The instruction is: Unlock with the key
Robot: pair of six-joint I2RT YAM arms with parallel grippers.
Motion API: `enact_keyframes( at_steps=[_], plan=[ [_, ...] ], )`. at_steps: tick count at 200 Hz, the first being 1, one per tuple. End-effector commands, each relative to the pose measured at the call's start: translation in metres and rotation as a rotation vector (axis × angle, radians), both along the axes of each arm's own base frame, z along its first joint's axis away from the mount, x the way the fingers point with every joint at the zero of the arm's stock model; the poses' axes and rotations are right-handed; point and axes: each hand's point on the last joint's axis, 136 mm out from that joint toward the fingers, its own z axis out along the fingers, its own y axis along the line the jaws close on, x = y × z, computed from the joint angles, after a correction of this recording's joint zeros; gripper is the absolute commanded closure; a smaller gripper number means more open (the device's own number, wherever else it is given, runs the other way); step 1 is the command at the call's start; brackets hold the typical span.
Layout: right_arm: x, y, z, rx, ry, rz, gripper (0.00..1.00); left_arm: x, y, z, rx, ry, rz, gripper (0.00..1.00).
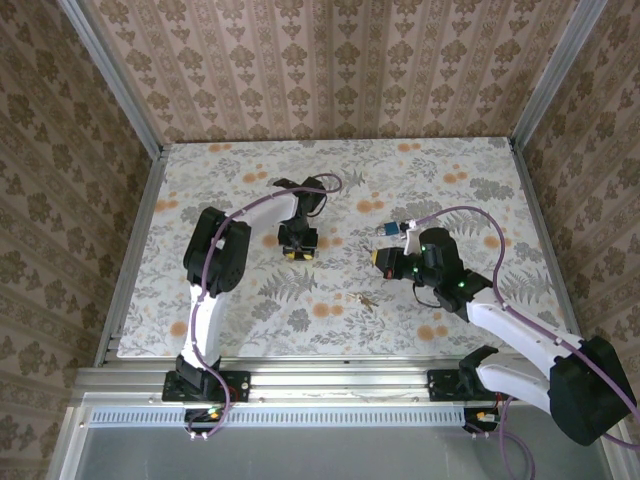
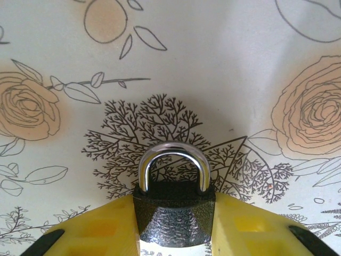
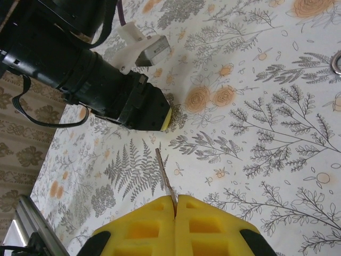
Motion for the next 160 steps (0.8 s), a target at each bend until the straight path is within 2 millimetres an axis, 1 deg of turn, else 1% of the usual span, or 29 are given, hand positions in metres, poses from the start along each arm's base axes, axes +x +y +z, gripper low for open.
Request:
enact_keyframes(
  at_steps=[1,17,32,50,62,106,132,160],
  plan=[
    [-0.001,0.003,-0.009,0.019,0.010,-0.004,1.00,-0.006,0.007,-0.042,0.023,0.044,0.037,0.79],
    [-0.004,0.014,-0.014,0.025,0.009,0.017,1.00,-0.009,0.011,-0.043,0.028,0.032,0.068,0.81],
    [-0.008,0.028,-0.021,0.004,0.002,0.052,1.00,-0.011,0.015,-0.038,0.035,0.007,0.108,0.84],
    [-0.013,0.043,-0.028,-0.019,-0.008,0.086,1.00,-0.014,0.021,-0.029,0.024,-0.028,0.185,0.84],
    [-0.014,0.051,-0.030,-0.018,-0.019,0.103,1.00,-0.017,0.022,-0.023,-0.006,-0.041,0.240,0.84],
    [-0.010,0.070,-0.028,0.004,-0.062,0.127,1.00,-0.022,0.024,0.008,-0.172,-0.088,0.462,0.85],
    [-0.008,0.079,-0.026,0.017,-0.084,0.135,1.00,-0.022,0.018,0.024,-0.299,-0.092,0.577,0.84],
    [-0.006,0.085,-0.024,0.030,-0.096,0.138,1.00,-0.023,0.013,0.041,-0.376,-0.086,0.655,0.84]
  ],
)
